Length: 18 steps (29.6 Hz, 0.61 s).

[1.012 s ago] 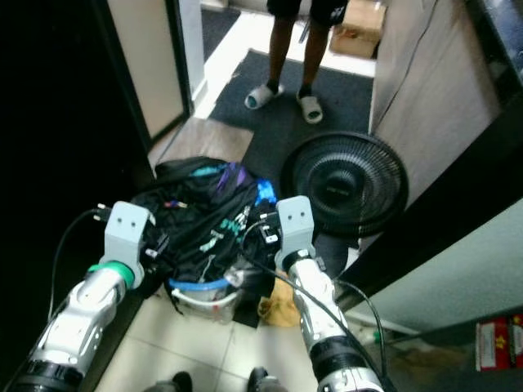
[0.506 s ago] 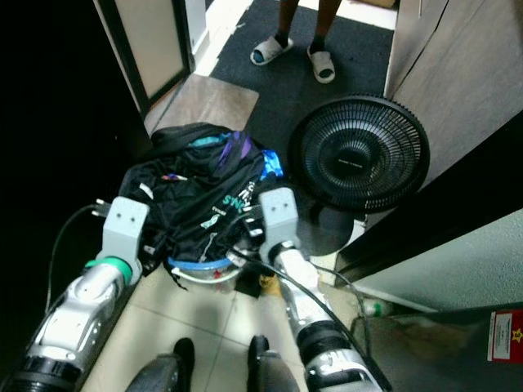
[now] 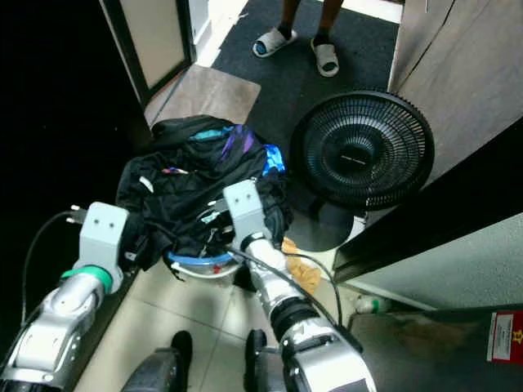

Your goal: Clothes washing

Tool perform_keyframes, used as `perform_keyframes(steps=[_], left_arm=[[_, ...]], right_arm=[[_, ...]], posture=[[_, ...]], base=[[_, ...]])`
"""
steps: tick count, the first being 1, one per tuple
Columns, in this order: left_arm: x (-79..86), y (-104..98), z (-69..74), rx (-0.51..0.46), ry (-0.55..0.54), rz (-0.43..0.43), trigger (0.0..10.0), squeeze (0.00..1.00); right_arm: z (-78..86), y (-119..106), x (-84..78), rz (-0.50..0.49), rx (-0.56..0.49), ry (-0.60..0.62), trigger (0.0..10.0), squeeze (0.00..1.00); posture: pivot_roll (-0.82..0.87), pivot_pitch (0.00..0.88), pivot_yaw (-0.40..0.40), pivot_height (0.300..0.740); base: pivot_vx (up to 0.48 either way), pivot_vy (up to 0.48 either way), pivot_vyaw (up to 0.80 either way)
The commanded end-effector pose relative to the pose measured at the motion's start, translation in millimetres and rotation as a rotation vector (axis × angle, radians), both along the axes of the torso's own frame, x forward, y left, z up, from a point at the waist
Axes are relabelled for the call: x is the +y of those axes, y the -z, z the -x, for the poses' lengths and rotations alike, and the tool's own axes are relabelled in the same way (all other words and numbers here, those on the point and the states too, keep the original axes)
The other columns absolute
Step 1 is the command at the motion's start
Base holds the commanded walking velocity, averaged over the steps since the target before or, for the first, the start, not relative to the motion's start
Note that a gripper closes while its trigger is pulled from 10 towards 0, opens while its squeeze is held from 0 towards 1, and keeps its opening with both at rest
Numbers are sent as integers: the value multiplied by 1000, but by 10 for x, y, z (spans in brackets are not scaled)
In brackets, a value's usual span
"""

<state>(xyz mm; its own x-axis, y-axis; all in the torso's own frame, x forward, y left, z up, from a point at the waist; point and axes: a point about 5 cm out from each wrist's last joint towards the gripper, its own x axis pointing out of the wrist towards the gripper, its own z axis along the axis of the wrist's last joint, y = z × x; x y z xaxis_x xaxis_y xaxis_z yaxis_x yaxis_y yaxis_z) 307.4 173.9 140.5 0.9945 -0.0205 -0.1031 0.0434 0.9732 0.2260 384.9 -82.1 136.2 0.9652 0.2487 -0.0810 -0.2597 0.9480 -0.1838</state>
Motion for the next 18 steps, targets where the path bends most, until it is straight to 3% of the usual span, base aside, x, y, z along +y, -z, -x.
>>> perform_keyframes(steps=[1, 4, 10, 11, 18], left_arm=[[43, 108, 65, 49, -16, -11, 10000, 0], [54, 101, 90, 56, -17, -16, 10000, 0], [58, 88, 110, 61, -19, -20, 10000, 0], [66, 87, 120, 64, -20, -21, 10000, 0], [69, 89, 157, 73, -26, -24, 10000, 0]], right_arm=[[40, 155, -44, -4, 75, 29, 10000, 1000], [-7, 121, -183, 24, 84, 63, 10000, 1000], [-29, 92, -218, 40, 75, 75, 10000, 1000], [-37, 68, -203, 42, 63, 72, 10000, 0], [-87, -165, 57, -35, -15, -2, 10000, 0]], posture=[[300, 530, 25, 740], [316, 538, 33, 740], [321, 539, 36, 740], [327, 542, 38, 740], [338, 531, 29, 740]], base=[[0, 0, 0], [0, 0, 0], [0, 0, 0], [0, 0, 0], [0, 0, 0]])
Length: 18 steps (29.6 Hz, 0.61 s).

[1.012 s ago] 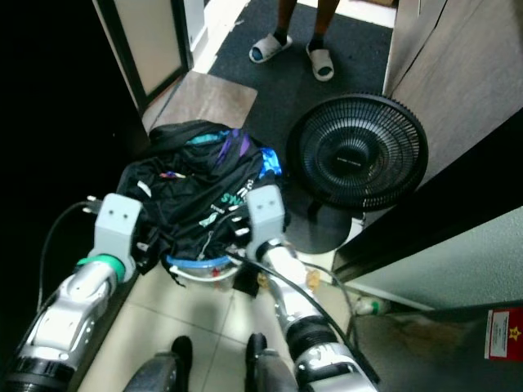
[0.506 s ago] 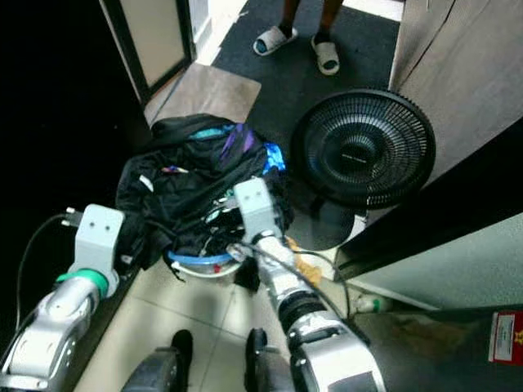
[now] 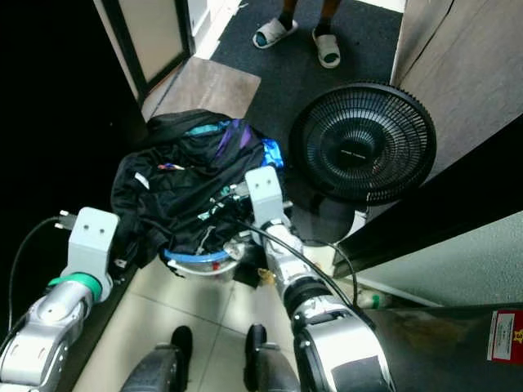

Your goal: Clothes washing

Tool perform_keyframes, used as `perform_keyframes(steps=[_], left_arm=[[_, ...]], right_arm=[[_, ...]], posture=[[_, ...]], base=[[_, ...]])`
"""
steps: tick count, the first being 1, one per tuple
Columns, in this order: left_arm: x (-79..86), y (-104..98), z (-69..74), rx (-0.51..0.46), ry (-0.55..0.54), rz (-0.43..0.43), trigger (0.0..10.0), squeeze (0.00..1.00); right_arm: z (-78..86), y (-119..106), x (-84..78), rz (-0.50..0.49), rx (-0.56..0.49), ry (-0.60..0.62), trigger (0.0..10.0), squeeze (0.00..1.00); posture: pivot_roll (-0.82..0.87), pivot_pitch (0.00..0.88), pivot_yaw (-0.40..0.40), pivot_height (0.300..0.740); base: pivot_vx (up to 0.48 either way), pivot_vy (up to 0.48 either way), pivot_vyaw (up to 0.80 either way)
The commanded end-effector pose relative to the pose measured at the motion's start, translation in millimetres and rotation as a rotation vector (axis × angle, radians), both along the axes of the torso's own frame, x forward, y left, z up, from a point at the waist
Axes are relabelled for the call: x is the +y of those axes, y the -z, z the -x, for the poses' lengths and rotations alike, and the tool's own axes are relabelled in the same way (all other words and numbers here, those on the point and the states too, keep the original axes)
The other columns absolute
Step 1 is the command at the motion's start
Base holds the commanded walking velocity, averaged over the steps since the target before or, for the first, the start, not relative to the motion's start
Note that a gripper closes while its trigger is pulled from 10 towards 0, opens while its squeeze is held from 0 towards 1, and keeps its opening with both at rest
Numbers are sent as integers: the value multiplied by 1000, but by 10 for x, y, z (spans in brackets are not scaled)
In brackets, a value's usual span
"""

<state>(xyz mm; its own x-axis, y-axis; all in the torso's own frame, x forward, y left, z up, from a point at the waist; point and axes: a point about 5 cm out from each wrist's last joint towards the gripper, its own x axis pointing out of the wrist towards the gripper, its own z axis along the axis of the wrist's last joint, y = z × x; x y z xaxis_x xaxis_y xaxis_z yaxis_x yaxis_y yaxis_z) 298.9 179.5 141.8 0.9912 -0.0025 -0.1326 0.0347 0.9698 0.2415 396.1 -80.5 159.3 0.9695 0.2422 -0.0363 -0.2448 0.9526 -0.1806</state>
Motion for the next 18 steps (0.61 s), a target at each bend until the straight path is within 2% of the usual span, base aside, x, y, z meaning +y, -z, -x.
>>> perform_keyframes(steps=[1, 6, 13, 18], left_arm=[[6, 100, 75, 43, -11, -6, 10000, 0], [1, 93, 87, 43, -13, -4, 10000, 0], [65, 95, 193, 58, -31, -12, 10000, 0], [62, 105, 241, 68, -34, -13, 10000, 0]], right_arm=[[18, 33, 83, -24, 23, -17, 10000, 0], [12, 6, 133, -21, 24, -21, 10000, 0], [99, 222, 214, 1, 106, -44, 10000, 0], [122, 311, 166, 20, 139, -19, 10000, 0]], posture=[[338, 531, 29, 740], [345, 530, 27, 740], [377, 564, 32, 740], [383, 573, 35, 740]], base=[[0, 0, 0], [0, 0, 0], [0, 0, 0], [0, 0, 0]])
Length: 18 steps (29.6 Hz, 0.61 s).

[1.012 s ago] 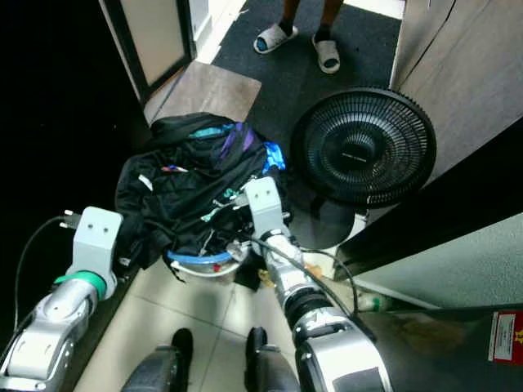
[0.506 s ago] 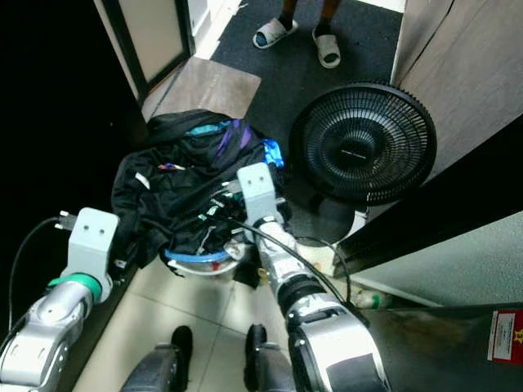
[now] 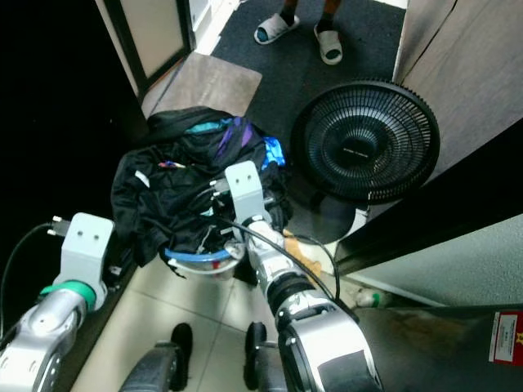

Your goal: Clothes washing

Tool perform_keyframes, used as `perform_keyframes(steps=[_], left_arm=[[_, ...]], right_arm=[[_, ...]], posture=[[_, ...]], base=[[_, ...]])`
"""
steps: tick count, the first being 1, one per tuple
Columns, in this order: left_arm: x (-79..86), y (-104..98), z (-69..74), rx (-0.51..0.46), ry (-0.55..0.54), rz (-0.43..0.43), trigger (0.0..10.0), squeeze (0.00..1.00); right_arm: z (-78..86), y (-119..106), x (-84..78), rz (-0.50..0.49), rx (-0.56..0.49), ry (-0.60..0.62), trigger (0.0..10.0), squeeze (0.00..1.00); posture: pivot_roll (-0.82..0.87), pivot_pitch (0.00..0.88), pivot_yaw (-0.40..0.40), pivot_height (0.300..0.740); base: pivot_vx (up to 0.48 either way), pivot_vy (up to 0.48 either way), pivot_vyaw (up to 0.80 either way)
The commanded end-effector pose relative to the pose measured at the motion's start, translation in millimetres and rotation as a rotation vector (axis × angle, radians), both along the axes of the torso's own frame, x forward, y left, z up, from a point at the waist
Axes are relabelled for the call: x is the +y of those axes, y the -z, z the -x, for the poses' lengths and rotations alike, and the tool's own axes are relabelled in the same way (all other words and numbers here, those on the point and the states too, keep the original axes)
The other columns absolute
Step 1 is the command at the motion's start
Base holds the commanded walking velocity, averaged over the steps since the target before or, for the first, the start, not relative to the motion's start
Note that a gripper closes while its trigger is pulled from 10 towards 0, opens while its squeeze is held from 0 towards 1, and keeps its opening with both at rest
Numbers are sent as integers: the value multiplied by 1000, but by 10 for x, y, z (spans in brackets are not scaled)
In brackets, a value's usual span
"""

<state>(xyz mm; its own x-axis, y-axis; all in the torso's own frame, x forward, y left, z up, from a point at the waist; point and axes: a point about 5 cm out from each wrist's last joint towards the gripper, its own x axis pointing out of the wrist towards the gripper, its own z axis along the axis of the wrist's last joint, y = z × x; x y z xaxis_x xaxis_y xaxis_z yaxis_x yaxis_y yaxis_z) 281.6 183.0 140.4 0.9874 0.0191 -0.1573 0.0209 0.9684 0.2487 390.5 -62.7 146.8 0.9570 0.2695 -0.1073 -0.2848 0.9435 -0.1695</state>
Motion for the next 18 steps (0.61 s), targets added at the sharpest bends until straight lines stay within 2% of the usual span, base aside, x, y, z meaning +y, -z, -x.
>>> perform_keyframes(steps=[1, 6, 7, 8, 9, 10, 15, 18], left_arm=[[27, 91, 68, 43, -13, -5, 10000, 0], [28, 93, 92, 49, -15, -5, 10000, 0], [37, 93, 104, 53, -17, -7, 10000, 0], [51, 91, 119, 57, -21, -10, 10000, 0], [51, 91, 119, 57, -21, -10, 10000, 0], [65, 89, 130, 59, -25, -11, 10000, 0], [76, 86, 142, 63, -31, -13, 10000, 0], [63, 90, 143, 67, -33, -10, 10000, 0]], right_arm=[[66, 186, -12, 13, 67, 9, 10000, 0], [59, 200, -61, 14, 79, 28, 10000, 0], [58, 198, -60, 12, 82, 27, 3843, 0], [56, 199, -59, 10, 87, 30, 824, 0], [56, 199, -59, 10, 87, 30, 824, 0], [55, 198, -57, 1, 91, 34, 0, 0], [42, 170, -65, -18, 82, 54, 0, 0], [-3, 55, -91, -57, 33, 80, 0, 0]], posture=[[383, 573, 35, 740], [393, 582, 39, 740], [402, 588, 43, 740], [409, 590, 44, 740], [409, 590, 44, 740], [410, 591, 43, 740], [409, 590, 41, 740], [401, 584, 37, 740]], base=[[0, 0, 0], [0, 0, 0], [0, 0, 0], [0, 0, 0], [0, 0, 0], [0, 0, 0], [0, 0, 0], [0, 0, 0]])
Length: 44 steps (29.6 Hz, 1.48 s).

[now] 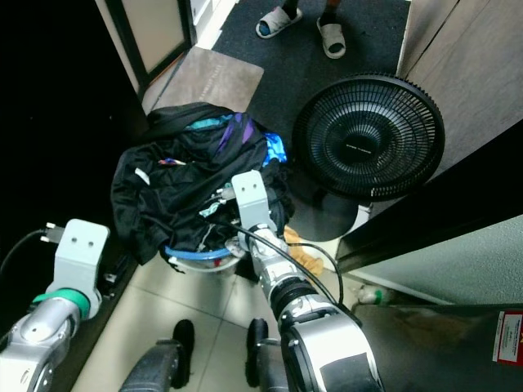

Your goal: Clothes washing

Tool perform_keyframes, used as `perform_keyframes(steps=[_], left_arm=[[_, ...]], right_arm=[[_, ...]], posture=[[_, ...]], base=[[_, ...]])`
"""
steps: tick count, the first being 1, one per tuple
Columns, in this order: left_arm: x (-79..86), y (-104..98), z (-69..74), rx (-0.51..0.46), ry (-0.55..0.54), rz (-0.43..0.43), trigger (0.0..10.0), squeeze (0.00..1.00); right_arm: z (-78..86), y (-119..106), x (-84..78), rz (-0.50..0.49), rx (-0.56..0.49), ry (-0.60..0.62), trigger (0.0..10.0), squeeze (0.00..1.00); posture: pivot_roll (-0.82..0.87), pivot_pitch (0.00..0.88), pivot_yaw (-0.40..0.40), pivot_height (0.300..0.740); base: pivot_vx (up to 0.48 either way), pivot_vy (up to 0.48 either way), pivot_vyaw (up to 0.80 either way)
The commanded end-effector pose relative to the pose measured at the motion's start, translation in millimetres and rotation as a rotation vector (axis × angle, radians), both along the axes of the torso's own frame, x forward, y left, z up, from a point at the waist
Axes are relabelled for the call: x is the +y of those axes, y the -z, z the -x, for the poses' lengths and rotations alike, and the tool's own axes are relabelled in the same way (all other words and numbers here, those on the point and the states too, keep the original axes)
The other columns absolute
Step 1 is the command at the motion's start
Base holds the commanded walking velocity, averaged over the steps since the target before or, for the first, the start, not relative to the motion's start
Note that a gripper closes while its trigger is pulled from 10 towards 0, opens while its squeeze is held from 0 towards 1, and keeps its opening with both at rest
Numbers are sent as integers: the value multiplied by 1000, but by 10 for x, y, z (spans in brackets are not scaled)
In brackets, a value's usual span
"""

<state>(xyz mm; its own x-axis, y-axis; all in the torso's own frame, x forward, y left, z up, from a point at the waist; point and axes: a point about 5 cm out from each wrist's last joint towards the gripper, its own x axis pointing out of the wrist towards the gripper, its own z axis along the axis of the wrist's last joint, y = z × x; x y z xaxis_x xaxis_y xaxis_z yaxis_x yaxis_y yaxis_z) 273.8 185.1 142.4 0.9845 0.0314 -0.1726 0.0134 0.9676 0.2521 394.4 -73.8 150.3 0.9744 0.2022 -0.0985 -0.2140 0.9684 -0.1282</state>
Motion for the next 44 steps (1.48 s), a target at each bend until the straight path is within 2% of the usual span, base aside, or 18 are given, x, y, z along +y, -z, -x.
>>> perform_keyframes(steps=[1, 10, 15, 16, 17, 20, 21, 22, 23, 26, 29, 31, 34, 35, 39, 40, 41, 44], left_arm=[[38, 110, 66, 52, -21, -5, 10000, 0], [26, 109, 58, 54, -17, -4, 10000, 0], [8, 103, 8, 49, -9, -2, 10000, 0], [5, 109, -14, 47, -8, -1, 10000, 0], [5, 109, -14, 47, -8, -1, 10000, 0], [7, 116, -55, 40, -8, 7, 10000, 0], [18, 113, -64, 37, -8, 11, 10000, 0], [18, 113, -64, 37, -8, 11, 10000, 0], [32, 113, -70, 36, -9, 17, 10000, 0], [75, 126, -79, 37, -13, 27, 10000, 0], [77, 128, -78, 37, -9, 27, 10000, 0], [76, 134, -78, 39, 3, 23, 10000, 0], [61, 141, -78, 43, 15, 18, 10000, 0], [56, 139, -74, 44, 20, 15, 10000, 0], [61, 133, -65, 43, 18, 11, 10000, 0], [90, 120, -30, 39, -1, 8, 10000, 0], [90, 120, -30, 39, -1, 8, 10000, 0], [179, 115, 63, 41, -44, 3, 10000, 0]], right_arm=[[27, 67, 15, -27, 22, 10, 0, 0], [-31, -120, -41, -86, -71, 51, 0, 0], [-91, -425, -80, -169, -213, 61, 0, 0], [-108, -554, -98, -209, -270, 59, 0, 0], [-108, -554, -98, -209, -270, 59, 0, 0], [-130, -847, -165, -294, -394, 56, 0, 0], [-133, -965, -218, -316, -447, 59, 3882, 0], [-133, -965, -218, -316, -447, 59, 3882, 0], [-130, -1064, -269, -332, -493, 62, 10000, 0], [-107, -1277, -439, -351, -600, 75, 10000, 0], [-102, -1298, -478, -344, -609, 70, 10000, 0], [-131, -1101, -497, -241, -520, 60, 10000, 0], [-145, -814, -484, -201, -392, 55, 10000, 0], [-137, -684, -437, -192, -335, 40, 10000, 1000], [-118, -507, -296, -181, -242, -11, 10000, 1000], [-102, -429, -132, -169, -179, -76, 10000, 1000], [-102, -429, -132, -169, -179, -76, 10000, 1000], [-59, -320, 66, -145, -111, -149, 10000, 1000]], posture=[[400, 582, 38, 740], [393, 566, 45, 740], [374, 540, 46, 740], [356, 518, 41, 740], [356, 518, 41, 740], [337, 483, 39, 740], [315, 454, 41, 740], [315, 454, 41, 740], [304, 440, 42, 740], [274, 391, 59, 740], [272, 387, 61, 740], [261, 383, 78, 740], [271, 390, 83, 740], [276, 397, 82, 740], [296, 410, 70, 740], [315, 423, 56, 740], [315, 423, 56, 740], [354, 448, 35, 740]], base=[[0, 0, 0], [0, 0, 0], [0, 0, 0], [0, 0, 0], [0, 0, 0], [0, 0, 0], [0, 0, 0], [0, 0, 0], [0, 0, 0], [0, 0, 0], [0, 0, 0], [0, 0, 0], [0, 0, 0], [0, 0, 0], [0, 0, 0], [0, 0, 0], [0, 0, 0], [0, 0, 0]])
